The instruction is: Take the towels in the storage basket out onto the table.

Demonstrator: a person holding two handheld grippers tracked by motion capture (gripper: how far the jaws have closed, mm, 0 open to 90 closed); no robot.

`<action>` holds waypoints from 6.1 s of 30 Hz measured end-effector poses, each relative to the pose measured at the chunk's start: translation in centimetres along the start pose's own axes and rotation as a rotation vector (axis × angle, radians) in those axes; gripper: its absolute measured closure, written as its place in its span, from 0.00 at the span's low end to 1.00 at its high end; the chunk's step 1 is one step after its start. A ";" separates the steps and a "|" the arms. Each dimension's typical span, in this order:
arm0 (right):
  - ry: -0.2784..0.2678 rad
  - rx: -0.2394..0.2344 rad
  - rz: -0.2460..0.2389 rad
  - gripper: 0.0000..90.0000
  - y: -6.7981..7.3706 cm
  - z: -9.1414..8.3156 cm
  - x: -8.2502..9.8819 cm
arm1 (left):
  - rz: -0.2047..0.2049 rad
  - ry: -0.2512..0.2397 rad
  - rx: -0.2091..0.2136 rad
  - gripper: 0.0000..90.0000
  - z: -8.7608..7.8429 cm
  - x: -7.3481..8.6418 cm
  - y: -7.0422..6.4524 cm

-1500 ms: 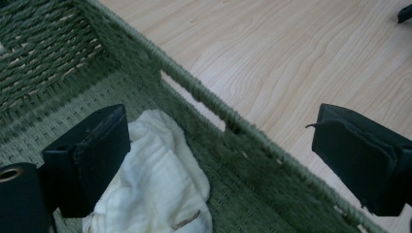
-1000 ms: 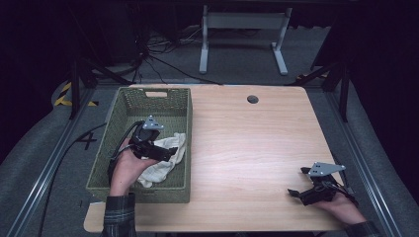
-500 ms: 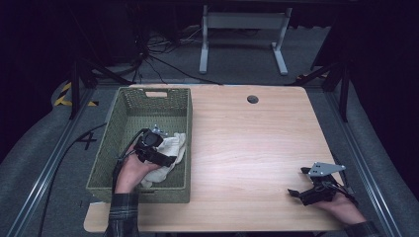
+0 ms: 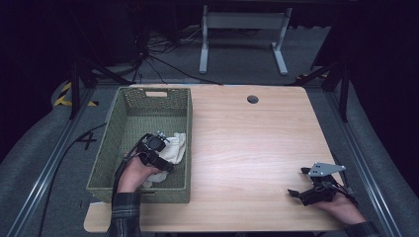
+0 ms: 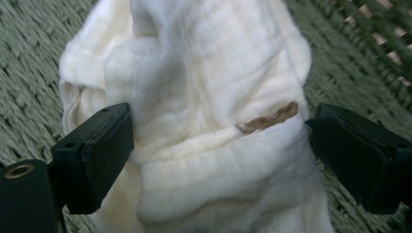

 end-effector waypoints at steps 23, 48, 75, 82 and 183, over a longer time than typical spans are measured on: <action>0.000 -0.001 -0.003 0.00 0.0 0.0 0.0 | -0.065 0.041 0.011 0.87 -0.7 0.0 -0.2; 0.001 -0.007 -0.006 0.00 0.1 -0.1 0.0 | -0.177 -0.326 0.148 0.90 -5.5 -0.6 1.1; 0.001 -0.006 -0.006 0.00 0.1 0.0 0.0 | -0.100 -0.689 0.136 0.90 -14.1 -2.5 0.8; 0.001 -0.006 -0.006 0.00 0.1 0.0 0.0 | -0.069 -0.765 0.203 0.90 -16.6 -3.8 0.2; 0.001 -0.008 -0.009 0.00 0.1 0.0 0.0 | 0.406 -0.458 0.524 0.90 -2.0 -17.1 -21.3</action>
Point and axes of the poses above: each handheld gripper's, and its own axes: z roughly forward along the jaws, x roughly out of its underside, y roughly to its left, the point moved 5 cm from there along z, roughly forward along the jaws, and after that the axes turned 2 degrees about -y, right-handed, at the moved point
